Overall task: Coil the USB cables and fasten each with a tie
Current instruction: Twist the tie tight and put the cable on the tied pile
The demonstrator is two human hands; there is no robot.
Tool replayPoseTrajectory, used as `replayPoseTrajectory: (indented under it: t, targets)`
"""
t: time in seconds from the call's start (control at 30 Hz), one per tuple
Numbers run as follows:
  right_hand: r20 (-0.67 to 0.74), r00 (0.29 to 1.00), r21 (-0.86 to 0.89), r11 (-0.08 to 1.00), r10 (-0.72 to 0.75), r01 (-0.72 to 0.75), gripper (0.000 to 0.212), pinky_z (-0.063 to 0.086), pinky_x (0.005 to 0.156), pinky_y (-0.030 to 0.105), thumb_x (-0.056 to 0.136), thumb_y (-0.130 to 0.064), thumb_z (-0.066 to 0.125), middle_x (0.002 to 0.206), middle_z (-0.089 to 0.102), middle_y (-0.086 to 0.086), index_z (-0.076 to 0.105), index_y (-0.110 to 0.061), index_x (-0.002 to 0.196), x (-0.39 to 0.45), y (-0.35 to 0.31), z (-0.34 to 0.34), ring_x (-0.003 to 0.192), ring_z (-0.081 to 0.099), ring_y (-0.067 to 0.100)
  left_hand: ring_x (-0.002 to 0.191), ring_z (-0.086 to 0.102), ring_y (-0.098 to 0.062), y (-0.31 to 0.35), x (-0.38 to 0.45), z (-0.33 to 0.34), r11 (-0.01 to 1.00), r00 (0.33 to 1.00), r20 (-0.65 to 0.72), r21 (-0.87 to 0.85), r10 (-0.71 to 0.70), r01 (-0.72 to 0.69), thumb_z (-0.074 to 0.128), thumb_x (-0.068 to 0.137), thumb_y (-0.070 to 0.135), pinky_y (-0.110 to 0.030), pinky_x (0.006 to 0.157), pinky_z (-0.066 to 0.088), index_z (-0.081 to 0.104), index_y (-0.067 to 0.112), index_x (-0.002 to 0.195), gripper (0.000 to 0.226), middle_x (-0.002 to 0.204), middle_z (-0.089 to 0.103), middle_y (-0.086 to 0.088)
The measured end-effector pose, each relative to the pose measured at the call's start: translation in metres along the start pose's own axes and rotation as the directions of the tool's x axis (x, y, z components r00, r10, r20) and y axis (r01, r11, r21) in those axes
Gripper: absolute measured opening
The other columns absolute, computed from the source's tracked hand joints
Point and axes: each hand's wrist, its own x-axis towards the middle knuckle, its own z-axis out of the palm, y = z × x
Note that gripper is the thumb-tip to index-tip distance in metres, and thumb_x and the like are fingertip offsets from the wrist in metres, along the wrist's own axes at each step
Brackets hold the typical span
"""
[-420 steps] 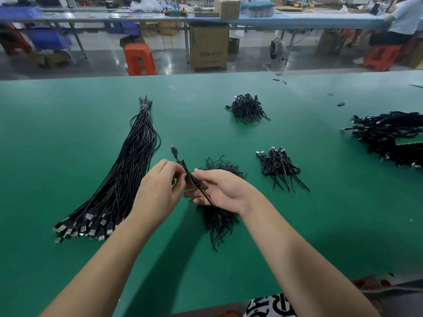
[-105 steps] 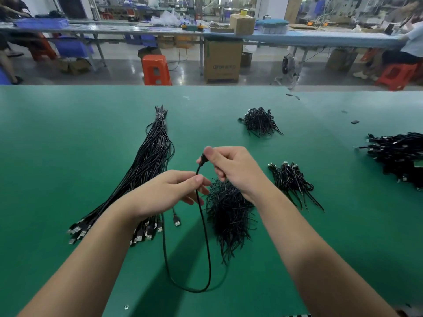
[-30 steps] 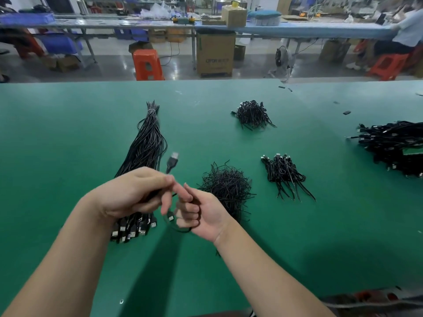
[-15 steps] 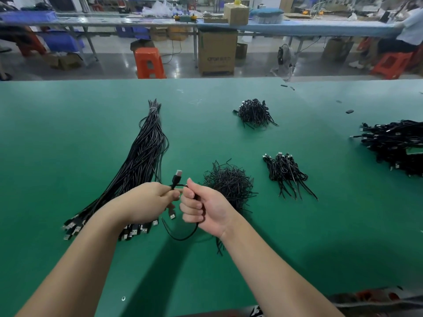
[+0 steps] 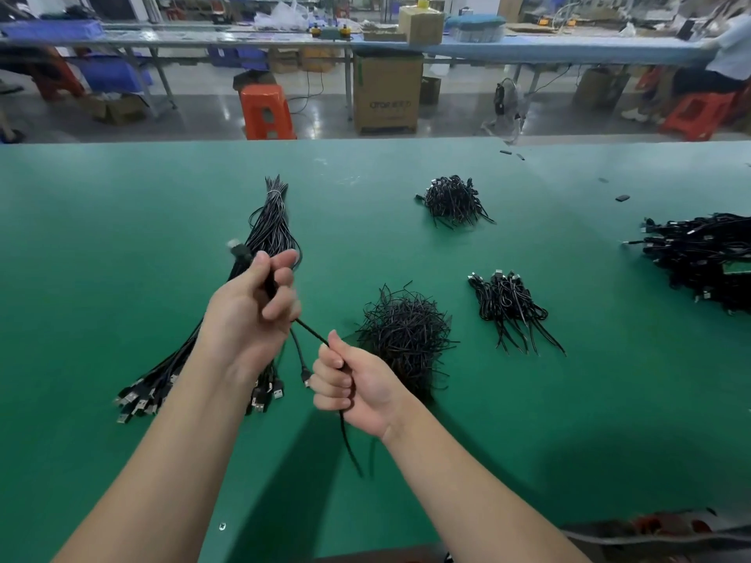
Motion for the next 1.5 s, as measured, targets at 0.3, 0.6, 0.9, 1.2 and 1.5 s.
replayPoseTrajectory:
  t: [0.3,0.6,0.9,1.2,1.5]
  targets:
    - [-0.058,0.998,-0.042,0.999,0.012,-0.014,0.044,0.015,0.04,0.019,0.105,-0.037,0.041,0.049,0.03,-0.011,0.054,-0.022,0.066,-0.006,-0.029,-0.001,0.041,0.018,0.005,0.035,0.034,-0.011,0.033,-0.025,-0.011,0.264,0.781,0.225,0.961,-0.582,-0.081,0.045,0.105,0.031,-0.02,0.042,0.035,0.075,0.012,0.107,0.035,0.078,0.076,-0.008]
    - [-0.075,0.995,-0.222,0.974,-0.068,0.05,0.039,0.015,0.039,0.019,0.108,-0.033,0.037,0.053,0.026,-0.009,0.049,-0.019,0.074,-0.009,-0.037,0.02,0.043,0.018,0.006,0.066,0.07,-0.001,0.007,-0.019,-0.003,-0.051,0.992,0.047,0.997,-0.12,-0.053,0.045,0.104,0.037,-0.024,0.07,0.054,0.071,0.024,0.099,0.029,0.078,0.076,0.013]
    - [-0.096,0.972,-0.554,0.823,-0.212,0.125,0.035,0.028,0.049,0.022,0.11,-0.026,0.039,0.057,0.039,-0.004,0.052,-0.015,0.079,-0.013,-0.03,0.026,0.05,0.031,0.011,0.104,0.071,-0.027,-0.024,-0.009,0.002,0.94,0.999,-0.036,0.34,0.025,-0.012,0.033,0.109,0.03,-0.032,0.081,0.06,0.059,0.0,0.119,0.041,0.114,0.073,-0.015]
    - [-0.112,0.942,-0.86,0.506,-0.317,0.068,0.035,0.042,0.058,0.032,0.108,-0.018,0.041,0.058,0.052,0.001,0.058,-0.012,0.078,-0.017,-0.034,0.026,0.057,0.046,0.022,0.043,0.043,-0.006,-0.028,-0.002,0.018,0.998,0.98,-0.19,-0.042,-0.058,0.051,0.038,0.107,0.031,-0.018,0.042,0.038,0.062,0.007,0.101,0.035,0.078,0.073,0.0]
    - [-0.128,0.917,-0.945,-0.233,-0.377,-0.228,0.028,0.051,0.082,0.038,0.103,-0.037,0.046,0.097,0.072,0.002,0.068,-0.019,0.102,-0.019,-0.045,0.022,0.092,0.062,0.024,0.039,0.027,-0.005,-0.027,-0.001,0.019,0.993,0.998,-0.061,0.121,-0.001,0.009,0.038,0.107,0.026,-0.017,0.041,0.029,0.061,0.006,0.099,0.031,0.07,0.058,0.003]
